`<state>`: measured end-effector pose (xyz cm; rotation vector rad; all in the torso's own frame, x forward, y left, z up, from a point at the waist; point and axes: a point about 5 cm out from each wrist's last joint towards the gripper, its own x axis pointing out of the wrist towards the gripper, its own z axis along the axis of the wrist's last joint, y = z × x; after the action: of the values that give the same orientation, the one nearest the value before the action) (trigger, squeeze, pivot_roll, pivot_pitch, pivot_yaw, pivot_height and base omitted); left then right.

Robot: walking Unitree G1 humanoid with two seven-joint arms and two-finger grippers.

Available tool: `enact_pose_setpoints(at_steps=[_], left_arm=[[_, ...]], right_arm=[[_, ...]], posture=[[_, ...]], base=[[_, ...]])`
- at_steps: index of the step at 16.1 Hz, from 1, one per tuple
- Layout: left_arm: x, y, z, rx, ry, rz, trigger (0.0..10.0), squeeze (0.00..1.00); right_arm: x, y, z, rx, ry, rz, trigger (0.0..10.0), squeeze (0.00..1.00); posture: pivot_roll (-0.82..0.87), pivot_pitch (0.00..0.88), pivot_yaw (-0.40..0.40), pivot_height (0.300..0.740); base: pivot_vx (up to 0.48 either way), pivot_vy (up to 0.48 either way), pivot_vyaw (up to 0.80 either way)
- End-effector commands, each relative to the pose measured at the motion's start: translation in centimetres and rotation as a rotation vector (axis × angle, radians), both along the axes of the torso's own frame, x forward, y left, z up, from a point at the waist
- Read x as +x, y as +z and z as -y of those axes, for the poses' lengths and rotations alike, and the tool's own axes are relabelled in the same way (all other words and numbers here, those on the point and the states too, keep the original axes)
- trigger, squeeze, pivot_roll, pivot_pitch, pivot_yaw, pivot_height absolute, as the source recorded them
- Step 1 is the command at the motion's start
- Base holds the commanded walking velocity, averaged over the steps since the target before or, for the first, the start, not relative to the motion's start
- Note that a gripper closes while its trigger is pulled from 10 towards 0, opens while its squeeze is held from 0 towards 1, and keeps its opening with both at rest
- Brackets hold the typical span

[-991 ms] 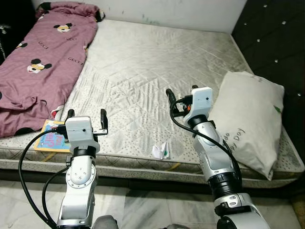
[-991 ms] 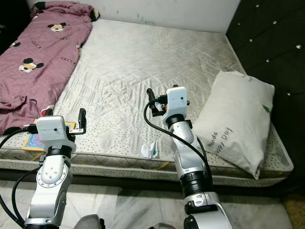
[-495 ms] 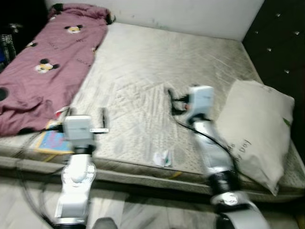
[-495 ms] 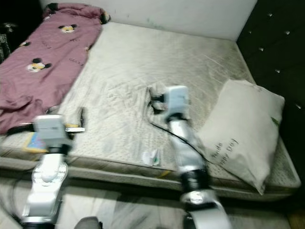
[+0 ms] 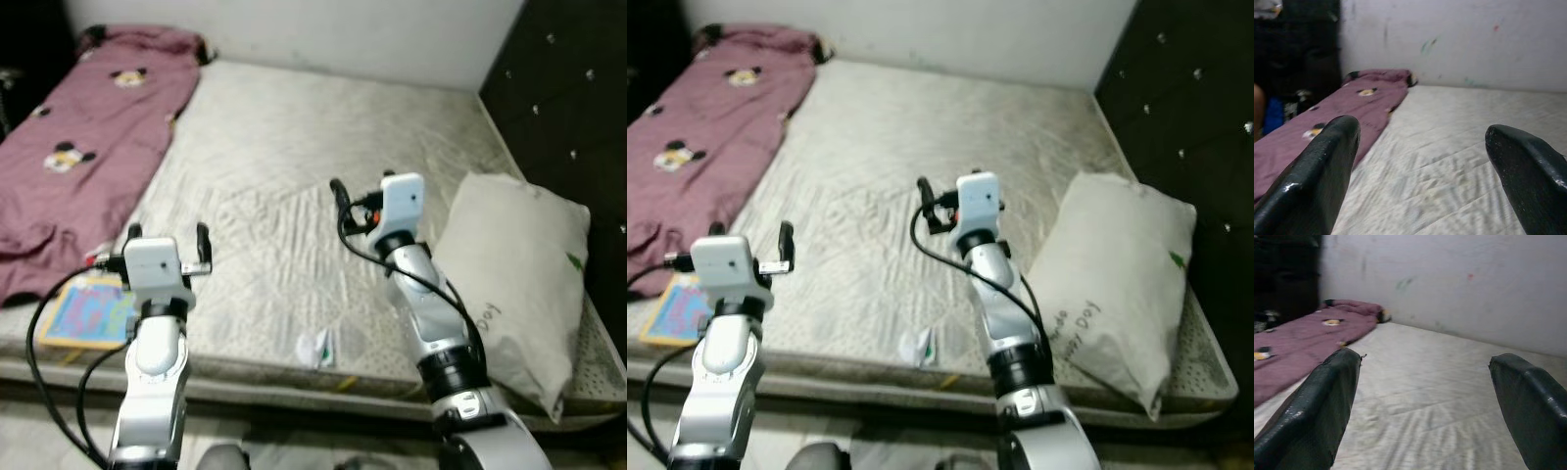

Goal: Clean up the room

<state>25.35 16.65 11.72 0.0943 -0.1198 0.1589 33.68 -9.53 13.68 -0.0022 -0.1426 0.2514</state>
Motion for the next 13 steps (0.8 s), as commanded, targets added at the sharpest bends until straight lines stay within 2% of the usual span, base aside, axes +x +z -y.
enact_pose_setpoints(at_steps=[1, 6, 13], left_arm=[[0.06, -0.02, 0.71, -0.012, -0.016, -0.003, 10.0, 0.0], [-0.02, -0.37, 0.47, -0.052, 0.002, -0.024, 10.0, 0.0], [-0.08, -0.51, 0.66, -0.076, -0.004, -0.033, 10.0, 0.0]], right_arm=[[0.04, -0.3, 1.38, -0.004, -0.042, -0.008, 10.0, 0.0], [-0.04, -0.61, 1.43, -0.005, -0.04, -0.019, 10.0, 0.0], [-0.1, -0.88, 1.5, -0.012, -0.035, -0.034, 10.0, 0.0]], posture=[[0.02, 0.021, -0.086, 0.74], [0.02, 0.021, -0.089, 0.74], [0.02, 0.022, -0.092, 0.74]], base=[[0.0, 0.0, 0.0], [0.0, 0.059, 0.0], [0.0, 0.48, 0.0]])
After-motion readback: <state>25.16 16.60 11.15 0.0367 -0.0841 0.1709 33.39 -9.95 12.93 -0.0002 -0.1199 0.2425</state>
